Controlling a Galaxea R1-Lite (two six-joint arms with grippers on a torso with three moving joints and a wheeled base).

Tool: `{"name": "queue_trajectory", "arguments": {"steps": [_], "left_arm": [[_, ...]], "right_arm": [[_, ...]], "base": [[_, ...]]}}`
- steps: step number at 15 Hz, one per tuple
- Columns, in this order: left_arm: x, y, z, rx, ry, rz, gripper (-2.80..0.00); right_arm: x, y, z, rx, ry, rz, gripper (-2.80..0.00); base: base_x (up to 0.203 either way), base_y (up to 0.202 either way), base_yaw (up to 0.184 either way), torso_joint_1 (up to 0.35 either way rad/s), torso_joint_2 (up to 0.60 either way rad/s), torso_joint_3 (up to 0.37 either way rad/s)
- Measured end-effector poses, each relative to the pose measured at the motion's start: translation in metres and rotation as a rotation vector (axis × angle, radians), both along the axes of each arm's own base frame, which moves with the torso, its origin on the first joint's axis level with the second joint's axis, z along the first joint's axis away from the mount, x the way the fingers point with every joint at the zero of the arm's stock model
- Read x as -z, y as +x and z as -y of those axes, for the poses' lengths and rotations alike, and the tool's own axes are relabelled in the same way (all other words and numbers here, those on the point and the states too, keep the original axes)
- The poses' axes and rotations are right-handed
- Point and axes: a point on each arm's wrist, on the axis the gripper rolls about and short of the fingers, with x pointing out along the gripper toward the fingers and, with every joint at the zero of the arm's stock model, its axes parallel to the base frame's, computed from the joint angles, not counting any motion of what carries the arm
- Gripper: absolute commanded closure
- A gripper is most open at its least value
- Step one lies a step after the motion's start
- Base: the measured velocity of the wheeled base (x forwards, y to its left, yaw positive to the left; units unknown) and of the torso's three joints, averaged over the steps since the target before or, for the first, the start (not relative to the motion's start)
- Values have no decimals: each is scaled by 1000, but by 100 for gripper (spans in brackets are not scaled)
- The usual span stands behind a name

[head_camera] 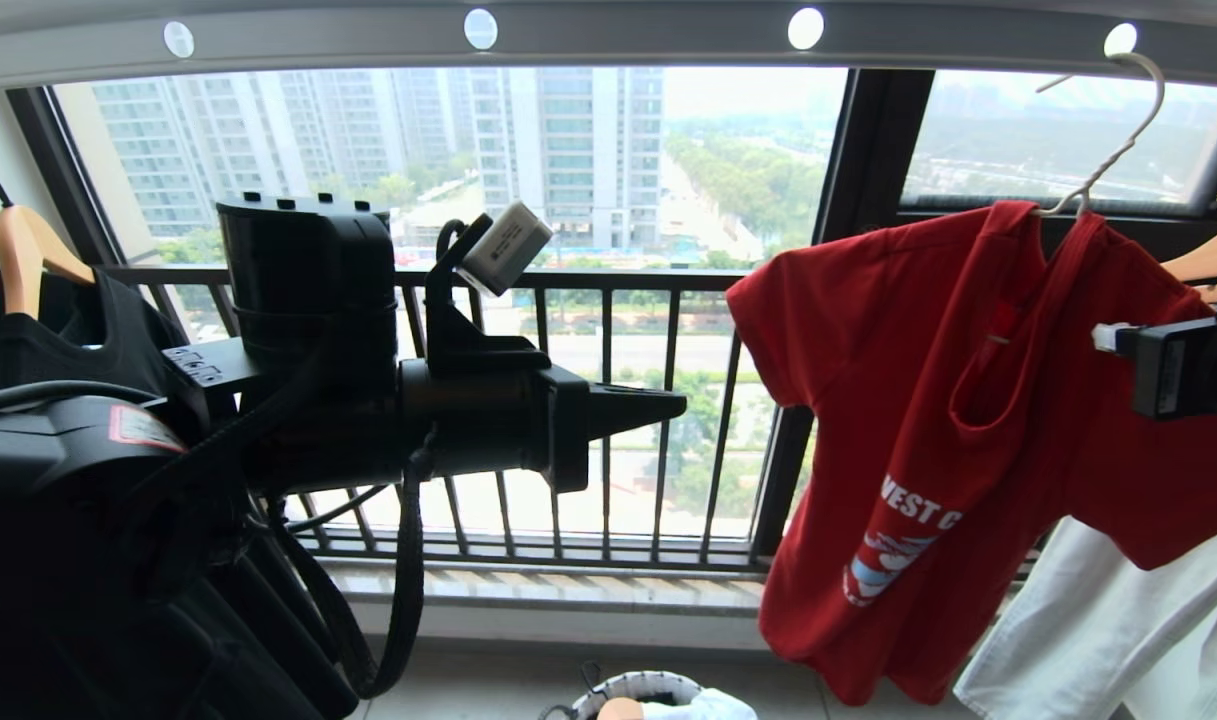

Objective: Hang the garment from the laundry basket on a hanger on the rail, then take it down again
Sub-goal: Take the clothes off the clothes rack

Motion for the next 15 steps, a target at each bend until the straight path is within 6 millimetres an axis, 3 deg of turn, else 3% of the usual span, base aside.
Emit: {"name": "queue_trajectory", "arguments": {"steps": [4,7,8,15], "left_arm": [[6,6,4,1,-8,4,0],[7,5,6,7,-4,2,0],[8,5,6,7,-3,1,0],[4,2,4,8,-9,12,0]], "right_arm": [[-3,18,10,43,-14,4,0],[-3,20,11,-11,4,1,0],[-4,18,10,-51,14,6,-280],[-8,19,9,-113,51,20,-280]], "base": [[0,0,0,0,0,0],[0,0,0,0,0,0],[0,0,0,0,0,0],[0,0,0,0,0,0]]}}
